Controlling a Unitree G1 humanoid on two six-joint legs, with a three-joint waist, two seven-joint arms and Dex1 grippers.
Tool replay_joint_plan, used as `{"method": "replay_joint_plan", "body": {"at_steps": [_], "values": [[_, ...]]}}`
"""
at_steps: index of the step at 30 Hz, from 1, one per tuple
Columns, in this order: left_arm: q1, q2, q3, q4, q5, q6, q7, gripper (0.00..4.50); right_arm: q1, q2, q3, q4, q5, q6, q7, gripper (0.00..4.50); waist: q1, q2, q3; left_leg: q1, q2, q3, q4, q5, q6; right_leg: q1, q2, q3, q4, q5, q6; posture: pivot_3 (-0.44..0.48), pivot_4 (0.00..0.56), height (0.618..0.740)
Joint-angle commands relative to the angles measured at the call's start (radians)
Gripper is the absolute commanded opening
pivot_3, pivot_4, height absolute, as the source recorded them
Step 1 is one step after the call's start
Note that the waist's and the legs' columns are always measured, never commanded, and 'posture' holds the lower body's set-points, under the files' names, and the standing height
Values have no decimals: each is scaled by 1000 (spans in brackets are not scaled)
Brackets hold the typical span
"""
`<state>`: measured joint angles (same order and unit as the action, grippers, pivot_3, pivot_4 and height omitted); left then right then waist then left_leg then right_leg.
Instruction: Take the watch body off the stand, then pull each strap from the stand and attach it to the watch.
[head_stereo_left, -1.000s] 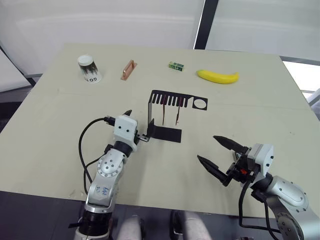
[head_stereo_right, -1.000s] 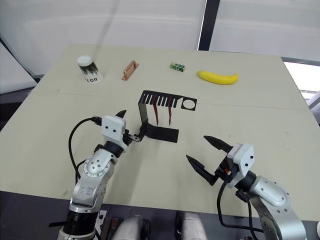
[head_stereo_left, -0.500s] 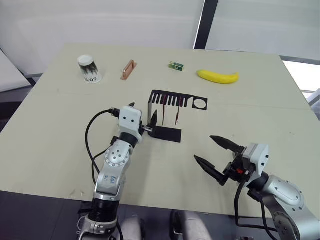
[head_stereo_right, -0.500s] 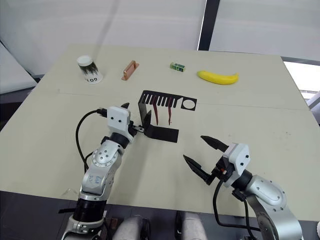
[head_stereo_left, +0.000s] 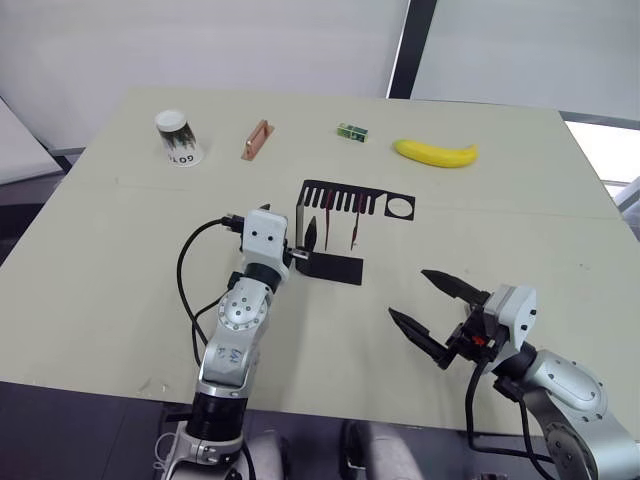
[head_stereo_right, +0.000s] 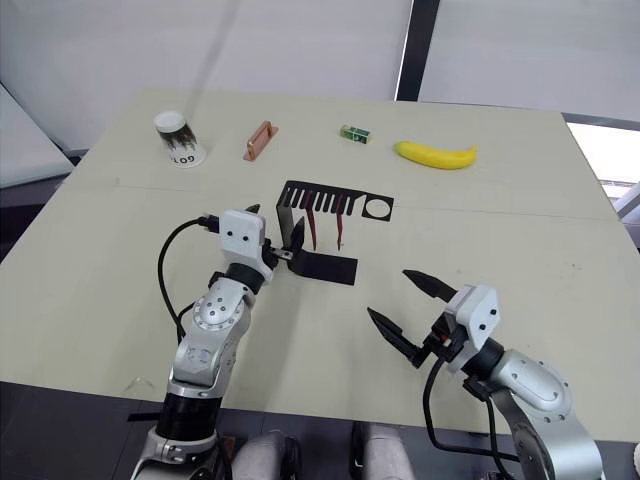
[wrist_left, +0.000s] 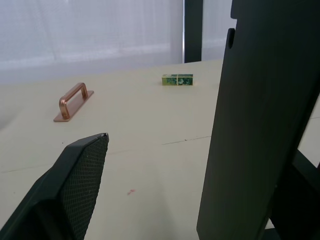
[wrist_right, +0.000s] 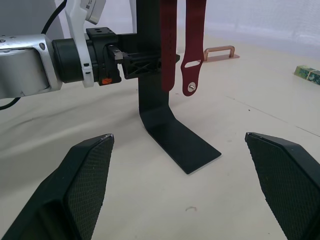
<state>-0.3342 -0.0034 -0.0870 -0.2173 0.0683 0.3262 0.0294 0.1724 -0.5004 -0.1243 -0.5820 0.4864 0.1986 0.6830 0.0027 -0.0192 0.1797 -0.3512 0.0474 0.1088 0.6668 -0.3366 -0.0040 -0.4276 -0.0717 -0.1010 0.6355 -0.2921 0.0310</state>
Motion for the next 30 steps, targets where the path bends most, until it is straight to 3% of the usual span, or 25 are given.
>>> {"method": "replay_joint_plan", "body": {"at_steps": [1, 3, 10, 16, 21, 26, 30], "values": [[-12, -16, -18, -29, 18, 2, 12, 4252, -5, 5, -2, -15, -1, -6, -16, 4489, 0, 0, 0, 0, 0, 0, 0, 0, 0, 0, 0, 0, 0, 0, 0, 0, 150, 740], [-10, -16, -17, -27, 20, 3, 13, 3648, -6, 8, -2, -15, -4, -6, -18, 4500, 0, 0, 0, 0, 0, 0, 0, 0, 0, 0, 0, 0, 0, 0, 0, 0, 150, 740], [-11, -18, -22, -18, 21, 5, 0, 29, 0, 23, -2, -8, -20, -16, -24, 4500, -1, 0, 0, 0, 0, 0, 0, 0, 0, 0, 0, 0, 0, 0, 0, 0, 150, 740], [-11, -16, -35, -20, 22, 7, -16, 29, -4, 74, 21, -11, -36, -11, -64, 4500, -2, 0, 0, 0, 0, 0, 0, 0, 0, 0, 0, 0, 0, 0, 0, 0, 150, 740], [-14, -24, -28, -14, 20, 17, -5, 29, -42, 156, 102, -47, -84, 47, -180, 4500, -3, 0, 0, 0, 0, 0, 0, 0, 0, 0, 0, 0, 0, 0, 0, 0, 150, 740], [-14, -48, -25, 2, 16, 1, 20, 29, -152, 271, 185, -38, -168, 146, -355, 4500, -4, 0, 0, 0, 0, 0, 0, 0, -1, 0, 0, 0, 1, 0, 0, 0, 150, 740], [-16, -50, -32, 13, 38, -16, 40, 29, -237, 339, 252, -5, -209, 154, -397, 4500, -2, 0, 0, 0, 0, -1, 0, 1, -1, -1, 0, 0, 1, 0, 0, 0, 150, 740]]}}
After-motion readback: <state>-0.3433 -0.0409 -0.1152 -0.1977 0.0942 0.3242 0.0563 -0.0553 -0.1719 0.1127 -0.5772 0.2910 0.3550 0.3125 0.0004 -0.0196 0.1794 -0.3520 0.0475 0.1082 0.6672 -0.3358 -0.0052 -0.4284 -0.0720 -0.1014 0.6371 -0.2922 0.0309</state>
